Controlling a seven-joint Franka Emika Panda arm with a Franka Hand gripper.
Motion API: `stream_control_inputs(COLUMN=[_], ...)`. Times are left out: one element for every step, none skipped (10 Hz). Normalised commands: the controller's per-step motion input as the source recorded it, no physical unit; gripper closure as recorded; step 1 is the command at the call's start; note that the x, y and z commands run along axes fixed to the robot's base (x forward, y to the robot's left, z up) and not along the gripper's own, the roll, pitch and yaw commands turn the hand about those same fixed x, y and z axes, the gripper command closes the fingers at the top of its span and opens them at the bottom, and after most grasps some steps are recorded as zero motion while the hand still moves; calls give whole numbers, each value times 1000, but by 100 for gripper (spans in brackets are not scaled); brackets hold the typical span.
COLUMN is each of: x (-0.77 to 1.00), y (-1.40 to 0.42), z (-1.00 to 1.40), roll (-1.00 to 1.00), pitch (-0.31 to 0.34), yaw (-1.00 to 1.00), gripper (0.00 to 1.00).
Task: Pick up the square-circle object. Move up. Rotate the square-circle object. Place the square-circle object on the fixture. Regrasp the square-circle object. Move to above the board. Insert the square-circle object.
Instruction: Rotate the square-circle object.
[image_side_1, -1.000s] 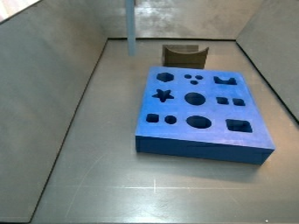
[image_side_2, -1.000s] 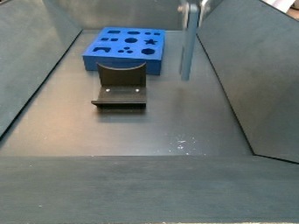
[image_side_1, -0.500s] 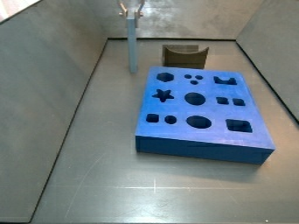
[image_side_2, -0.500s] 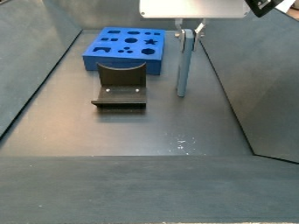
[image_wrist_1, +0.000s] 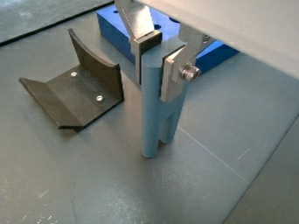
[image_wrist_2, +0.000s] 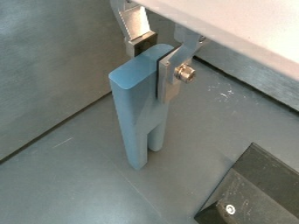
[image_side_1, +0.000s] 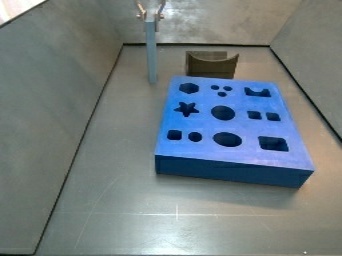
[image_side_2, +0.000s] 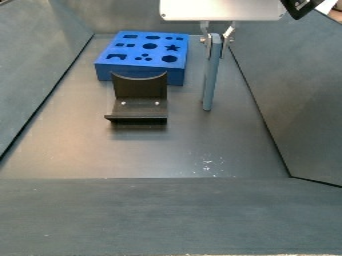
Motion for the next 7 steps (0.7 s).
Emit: stream_control_inputs(x=[-3, -3, -3, -3, -3, 0, 0], y=[8, 8, 8, 8, 8, 0, 0], z=[-300, -300, -300, -300, -300, 0, 1000], roll=[27, 27, 27, 27, 27, 27, 28], pitch=[-14, -14, -14, -14, -14, -14, -7], yaw=[-50, -50, -49, -48, -47, -46, -41], gripper=[100, 100, 100, 100, 100, 0, 0])
